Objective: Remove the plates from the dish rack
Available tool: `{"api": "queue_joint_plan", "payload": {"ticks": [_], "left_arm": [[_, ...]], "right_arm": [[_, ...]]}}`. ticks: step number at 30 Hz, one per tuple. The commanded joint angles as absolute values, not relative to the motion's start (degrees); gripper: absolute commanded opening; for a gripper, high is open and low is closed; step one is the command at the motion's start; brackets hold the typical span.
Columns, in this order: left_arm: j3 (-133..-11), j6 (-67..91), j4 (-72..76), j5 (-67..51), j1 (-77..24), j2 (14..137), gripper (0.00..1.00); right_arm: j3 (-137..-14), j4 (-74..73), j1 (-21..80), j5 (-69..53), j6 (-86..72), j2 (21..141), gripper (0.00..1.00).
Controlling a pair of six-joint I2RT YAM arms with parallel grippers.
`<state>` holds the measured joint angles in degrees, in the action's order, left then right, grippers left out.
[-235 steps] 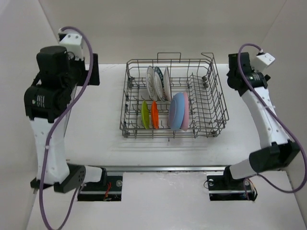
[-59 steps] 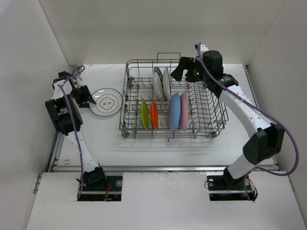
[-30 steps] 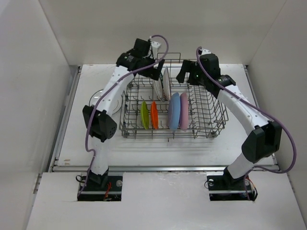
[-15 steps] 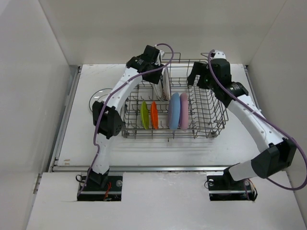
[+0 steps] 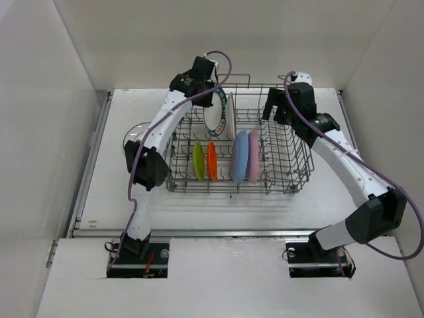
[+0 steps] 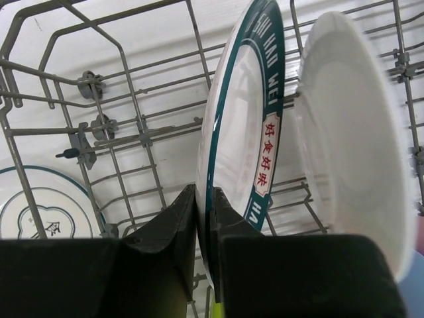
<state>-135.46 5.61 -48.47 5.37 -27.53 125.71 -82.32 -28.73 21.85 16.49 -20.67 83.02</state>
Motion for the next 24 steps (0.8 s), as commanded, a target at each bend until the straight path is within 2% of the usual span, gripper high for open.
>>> {"api": "queue_joint_plan", "payload": {"ticks": [1, 19, 24], "left_arm": [[-141.2, 6.9, -48.5, 2.6, -28.9, 119.7, 0.0], [-144.2, 4.4, -46.4, 10.5, -26.1, 111.1, 0.0], [-148.7, 3.9, -47.5, 11.5, -19.7, 110.0, 0.0]], "right_arm": [[-83.6, -28.5, 22.3, 19.2, -20.0, 82.8, 0.98], [-85.3, -28.5, 21.8, 15.3, -19.4, 83.9, 0.98], [-85.3, -27.9, 21.8, 12.6, -18.9, 85.1, 0.98]]}}
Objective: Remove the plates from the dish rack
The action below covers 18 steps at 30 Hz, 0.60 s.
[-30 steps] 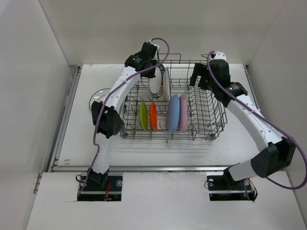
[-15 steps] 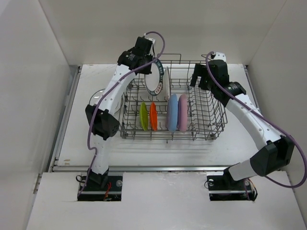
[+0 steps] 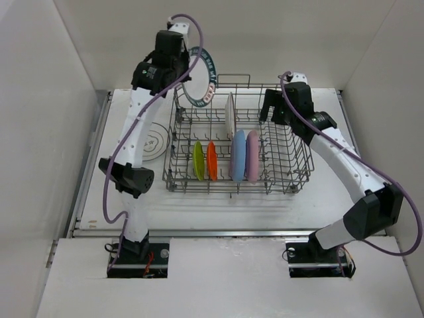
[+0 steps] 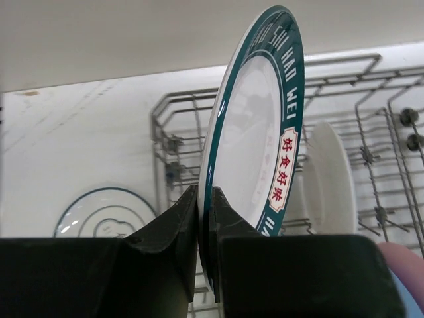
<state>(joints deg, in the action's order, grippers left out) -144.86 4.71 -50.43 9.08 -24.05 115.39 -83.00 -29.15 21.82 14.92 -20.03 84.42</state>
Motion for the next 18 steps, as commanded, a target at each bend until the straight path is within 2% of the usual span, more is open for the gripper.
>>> {"api": "queue_joint_plan", "payload": {"ticks": [1, 3, 7, 11, 18], "left_arm": [[-148.7, 3.9, -48.3, 11.5, -18.5, 109.2, 0.0], [-147.1, 3.3, -49.6, 11.5, -15.8, 107.2, 0.0], [-133.2, 3.9, -50.2, 4.1, -3.5, 103.2, 0.0], [-125.1, 3.4, -52.3, -7.9, 4.8, 103.0, 0.0], [-116.6, -2.8, -57.5, -17.1, 10.9, 110.1, 0.0]], "right_arm": [[-86.0, -27.9, 21.8, 12.0, -18.9, 85.6, 0.98], [-86.7, -27.9, 21.8, 9.7, -18.9, 86.2, 0.98], [-88.0, -27.9, 22.5, 5.0, -16.5, 88.3, 0.98], [-89.6, -25.8, 23.0, 1.2, -15.8, 89.0, 0.98], [-92.0, -21.6, 25.5, -4.0, -15.8, 93.8, 0.95]]}}
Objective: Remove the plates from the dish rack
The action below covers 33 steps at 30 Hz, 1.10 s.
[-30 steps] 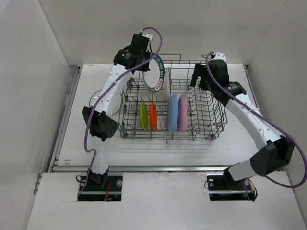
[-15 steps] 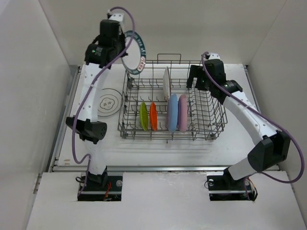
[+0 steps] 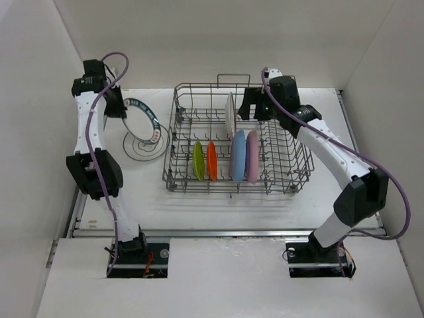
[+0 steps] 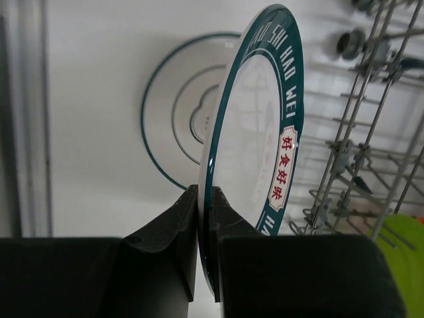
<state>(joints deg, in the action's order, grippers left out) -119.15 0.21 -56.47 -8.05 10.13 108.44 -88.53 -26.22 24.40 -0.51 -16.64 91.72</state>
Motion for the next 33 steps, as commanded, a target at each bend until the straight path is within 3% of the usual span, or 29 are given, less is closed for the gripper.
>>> {"api": "queue_joint_plan", "payload": {"ticks": [1, 10, 13, 18, 19, 21, 25, 26, 32, 33], "left_arm": [[-115.9, -2.8, -57.5, -18.0, 11.4, 110.8, 0.0], [-110.5, -7.8, -55.7, -22.0, 15.6, 118.5, 0.0], [-111.0, -8.6, -57.8, -22.5, 15.6, 120.7, 0.15], [-109.2, -8.6, -56.6, -20.1, 15.6, 120.7, 0.32], [-109.2, -8.6, -56.6, -19.6, 15.6, 120.7, 0.41], [-109.7, -9.3, -56.6, -19.1, 15.6, 120.7, 0.5], [-110.8, -10.7, -59.6, -16.1, 15.0, 120.7, 0.67], [-110.8, -11.2, -59.6, -15.4, 14.5, 120.0, 0.7], [-115.4, -11.3, -60.1, -11.0, 13.5, 114.2, 0.89], [-116.3, -10.6, -60.1, -10.4, 13.4, 113.5, 0.9]], "right_arm": [[-92.0, -21.1, 26.0, -4.0, -15.8, 94.6, 0.94], [-96.9, -18.5, 28.7, -7.0, -16.9, 102.8, 0.89], [-98.8, -18.0, 29.2, -6.4, -16.9, 105.1, 0.83], [-102.2, -18.6, 29.2, -5.9, -17.4, 108.7, 0.76], [-103.3, -19.3, 29.2, -5.9, -17.4, 109.2, 0.73], [-103.9, -19.9, 29.2, -5.4, -17.4, 110.7, 0.7], [-106.3, -21.3, 29.2, -5.4, -17.4, 111.9, 0.54], [-106.3, -21.9, 29.2, -5.4, -17.4, 111.9, 0.43], [-106.8, -23.2, 29.2, -4.2, -16.8, 110.8, 0.13], [-107.3, -23.2, 29.7, -3.4, -16.3, 110.1, 0.01]]}}
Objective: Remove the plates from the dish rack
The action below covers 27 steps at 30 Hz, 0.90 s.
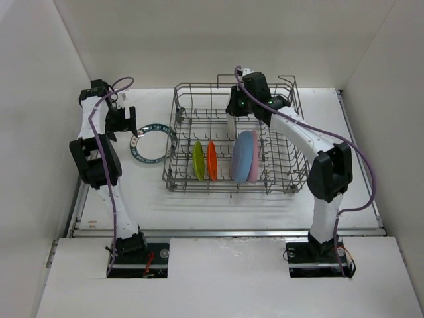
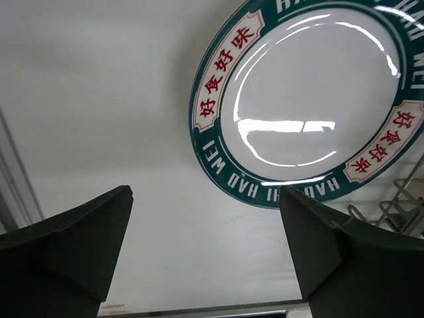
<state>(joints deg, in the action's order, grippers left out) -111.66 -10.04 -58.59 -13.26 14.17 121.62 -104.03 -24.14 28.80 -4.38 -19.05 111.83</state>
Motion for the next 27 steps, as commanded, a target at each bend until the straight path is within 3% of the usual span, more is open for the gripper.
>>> {"api": "queue_joint_plan", "payload": {"ticks": [1, 8, 13, 23, 27], "left_arm": [[-117.1, -10.6, -60.1, -10.4, 12.8, 112.1, 0.92], [-126.0, -9.6, -62.8, -9.6, 6.5, 108.4, 1.0], [-129.2, -8.9, -64.0, -14.5, 3.1, 107.8, 1.0], [-132.4, -6.8, -65.0, -32.3, 2.5, 106.7, 1.0], [-132.5, -6.8, -65.0, -40.6, 2.5, 105.5, 1.0]], "right_arm": [[-107.9, -23.8, 29.7, -2.7, -16.3, 109.2, 0.0], [-112.5, -23.8, 33.0, 6.9, -8.0, 103.8, 0.0], [-115.5, -21.7, 37.3, 17.1, 3.2, 100.5, 0.0], [-99.2, -12.5, 56.1, 38.8, 31.1, 98.1, 0.0], [-88.0, 7.1, 63.4, 52.1, 46.7, 100.1, 0.0]]}}
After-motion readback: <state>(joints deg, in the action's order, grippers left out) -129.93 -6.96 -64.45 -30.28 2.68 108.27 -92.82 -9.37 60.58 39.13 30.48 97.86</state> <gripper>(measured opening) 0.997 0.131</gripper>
